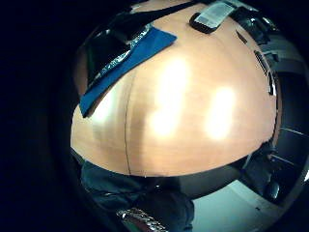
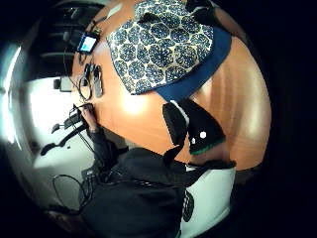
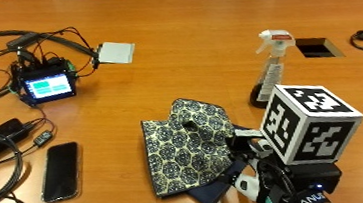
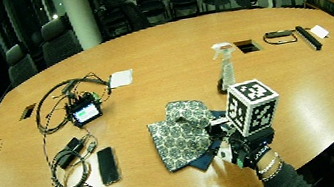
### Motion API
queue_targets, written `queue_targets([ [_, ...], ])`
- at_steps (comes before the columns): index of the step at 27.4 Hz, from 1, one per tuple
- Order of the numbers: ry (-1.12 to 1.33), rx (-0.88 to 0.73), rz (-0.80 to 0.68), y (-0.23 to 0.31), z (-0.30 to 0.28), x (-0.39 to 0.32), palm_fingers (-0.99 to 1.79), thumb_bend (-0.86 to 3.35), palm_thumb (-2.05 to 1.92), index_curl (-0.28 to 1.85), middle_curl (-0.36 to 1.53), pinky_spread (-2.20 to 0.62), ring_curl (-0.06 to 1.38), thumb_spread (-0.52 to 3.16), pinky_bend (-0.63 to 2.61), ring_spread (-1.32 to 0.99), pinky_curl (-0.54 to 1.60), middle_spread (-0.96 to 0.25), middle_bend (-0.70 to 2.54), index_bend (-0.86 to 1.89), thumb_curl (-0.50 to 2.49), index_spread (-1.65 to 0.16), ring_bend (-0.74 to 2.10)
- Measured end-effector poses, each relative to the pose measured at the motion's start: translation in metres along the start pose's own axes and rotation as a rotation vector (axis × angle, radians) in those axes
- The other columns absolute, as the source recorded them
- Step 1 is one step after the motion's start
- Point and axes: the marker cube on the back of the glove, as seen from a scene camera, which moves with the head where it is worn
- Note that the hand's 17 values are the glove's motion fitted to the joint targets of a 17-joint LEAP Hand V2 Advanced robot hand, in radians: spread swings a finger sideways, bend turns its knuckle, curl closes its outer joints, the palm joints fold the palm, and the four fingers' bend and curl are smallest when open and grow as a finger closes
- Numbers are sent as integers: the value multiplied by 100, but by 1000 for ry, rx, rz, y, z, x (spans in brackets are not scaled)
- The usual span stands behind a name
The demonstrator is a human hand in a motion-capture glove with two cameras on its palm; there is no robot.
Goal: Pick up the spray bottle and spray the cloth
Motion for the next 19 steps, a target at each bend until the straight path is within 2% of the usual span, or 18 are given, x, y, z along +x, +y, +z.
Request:
queue_targets([
  [11, -11, -2, 38, 3, -1, 15, 39, 11, 63, 34, 23, 23, 17, 116, 46, 5, 31, 0, 16, 26, 23, -42, 18],
  [19, -45, 58, 68, -12, -15, 24, 40, 7, 65, 36, 24, 24, 18, 117, 44, 5, 32, 0, 16, 25, 24, -42, 18],
])
